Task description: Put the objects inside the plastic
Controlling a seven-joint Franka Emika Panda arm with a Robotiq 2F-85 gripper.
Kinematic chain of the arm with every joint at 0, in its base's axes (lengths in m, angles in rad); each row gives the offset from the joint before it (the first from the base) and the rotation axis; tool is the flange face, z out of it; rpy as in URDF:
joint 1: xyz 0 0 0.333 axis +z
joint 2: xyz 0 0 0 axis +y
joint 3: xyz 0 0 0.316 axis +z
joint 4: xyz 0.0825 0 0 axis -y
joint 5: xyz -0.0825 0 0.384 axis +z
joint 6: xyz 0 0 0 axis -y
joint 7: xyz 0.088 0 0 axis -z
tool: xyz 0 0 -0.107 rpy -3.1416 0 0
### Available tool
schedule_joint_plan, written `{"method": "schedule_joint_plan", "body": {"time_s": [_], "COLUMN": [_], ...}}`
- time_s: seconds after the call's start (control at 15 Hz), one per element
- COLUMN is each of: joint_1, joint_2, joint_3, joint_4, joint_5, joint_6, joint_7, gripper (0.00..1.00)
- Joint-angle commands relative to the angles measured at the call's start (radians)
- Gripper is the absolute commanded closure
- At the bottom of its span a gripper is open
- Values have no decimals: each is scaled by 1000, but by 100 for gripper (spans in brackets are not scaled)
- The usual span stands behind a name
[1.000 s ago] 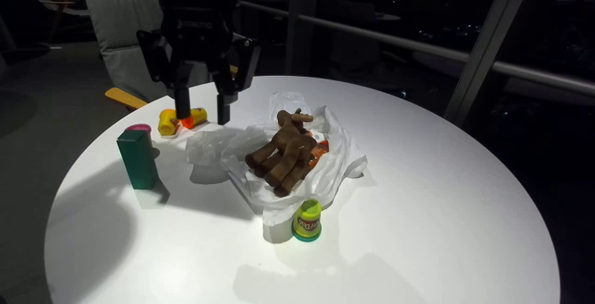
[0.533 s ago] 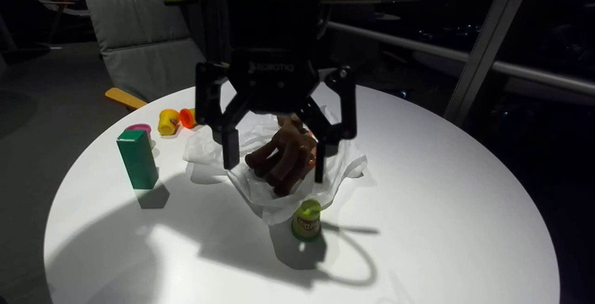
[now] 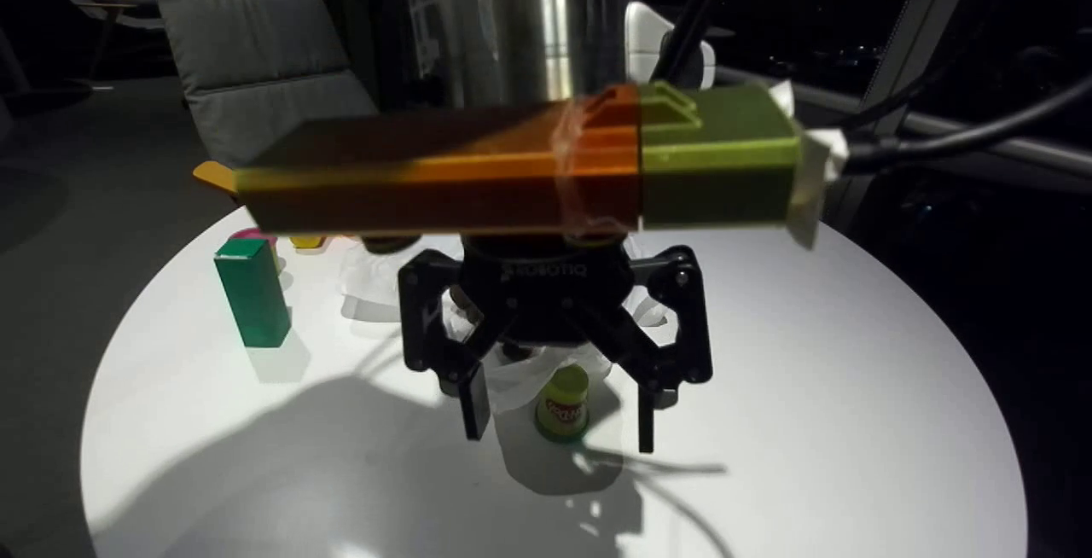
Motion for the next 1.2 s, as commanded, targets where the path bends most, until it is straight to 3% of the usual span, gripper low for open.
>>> {"method": "schedule_joint_plan", "body": {"time_s": [0.0,0.13,0.33,0.6,1.13], "joint_1": [-11,4,24,1,-31], "joint_2": [124,199,291,398,496], "joint_3": [-19,-47,-73,-50,8], "joint_4": [24,63,116,187,274], "joint_5": [-167,-322,-428,-377,-259], "joint_6": [188,244,289,366,408], "joint_7": [128,247,365,441,425], "gripper": [0,0,0,0,0]}}
